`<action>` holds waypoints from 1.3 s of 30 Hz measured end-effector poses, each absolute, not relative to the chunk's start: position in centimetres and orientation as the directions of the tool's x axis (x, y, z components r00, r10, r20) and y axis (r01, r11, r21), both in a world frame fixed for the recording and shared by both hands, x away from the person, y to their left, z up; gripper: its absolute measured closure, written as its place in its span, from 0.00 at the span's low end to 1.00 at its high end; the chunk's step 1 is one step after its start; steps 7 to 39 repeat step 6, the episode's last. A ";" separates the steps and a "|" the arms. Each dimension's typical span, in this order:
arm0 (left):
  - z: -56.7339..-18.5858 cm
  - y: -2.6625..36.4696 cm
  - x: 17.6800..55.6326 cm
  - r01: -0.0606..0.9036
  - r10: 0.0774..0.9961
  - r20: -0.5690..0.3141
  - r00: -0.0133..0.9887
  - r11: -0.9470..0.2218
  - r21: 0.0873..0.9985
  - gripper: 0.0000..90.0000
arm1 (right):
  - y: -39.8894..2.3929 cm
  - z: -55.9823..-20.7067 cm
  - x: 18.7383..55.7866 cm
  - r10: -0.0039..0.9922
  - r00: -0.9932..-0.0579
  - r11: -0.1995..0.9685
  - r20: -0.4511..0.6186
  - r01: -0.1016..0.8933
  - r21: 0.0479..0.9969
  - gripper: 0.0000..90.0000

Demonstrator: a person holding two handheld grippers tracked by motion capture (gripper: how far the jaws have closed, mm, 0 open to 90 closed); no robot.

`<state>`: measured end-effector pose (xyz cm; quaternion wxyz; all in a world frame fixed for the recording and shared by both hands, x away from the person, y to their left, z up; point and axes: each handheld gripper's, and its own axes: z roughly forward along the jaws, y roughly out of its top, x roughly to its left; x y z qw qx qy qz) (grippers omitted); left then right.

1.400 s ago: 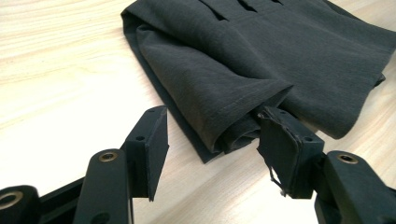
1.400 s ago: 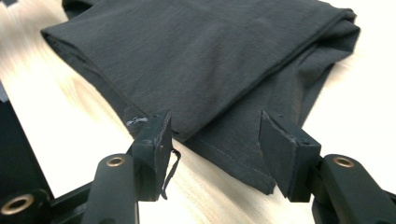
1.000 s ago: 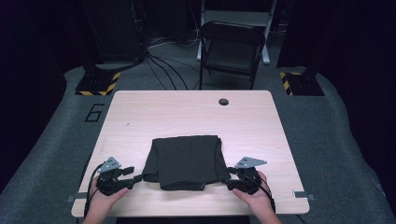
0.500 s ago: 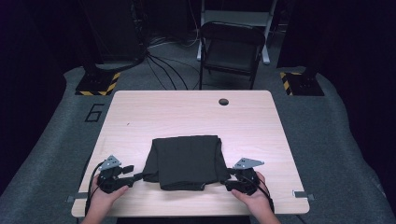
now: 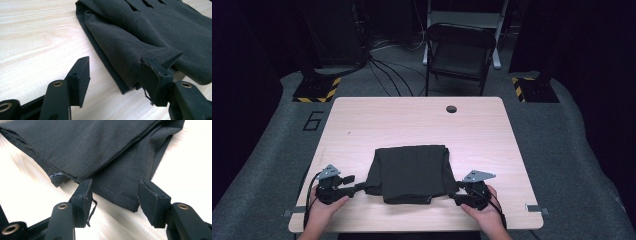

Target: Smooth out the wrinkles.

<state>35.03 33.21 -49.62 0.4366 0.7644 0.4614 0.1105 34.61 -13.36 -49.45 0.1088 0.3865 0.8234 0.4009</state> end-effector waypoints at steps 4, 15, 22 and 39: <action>-49.5 33.2 35.1 0.607 0.801 -0.237 0.550 -0.187 0.773 0.47 | -13.5 -49.6 34.6 0.728 -0.674 0.378 0.125 0.548 0.746 0.50; -49.4 33.2 35.1 0.602 0.802 -0.237 0.548 -0.182 0.777 0.47 | -13.6 -49.5 34.5 0.731 -0.669 0.375 0.135 0.559 0.740 0.50; -49.4 33.2 35.1 0.602 0.802 -0.237 0.548 -0.182 0.777 0.47 | -13.6 -49.5 34.5 0.731 -0.669 0.375 0.135 0.559 0.740 0.50; -49.4 33.2 35.1 0.602 0.802 -0.237 0.548 -0.182 0.777 0.47 | -13.6 -49.5 34.5 0.731 -0.669 0.375 0.135 0.559 0.740 0.50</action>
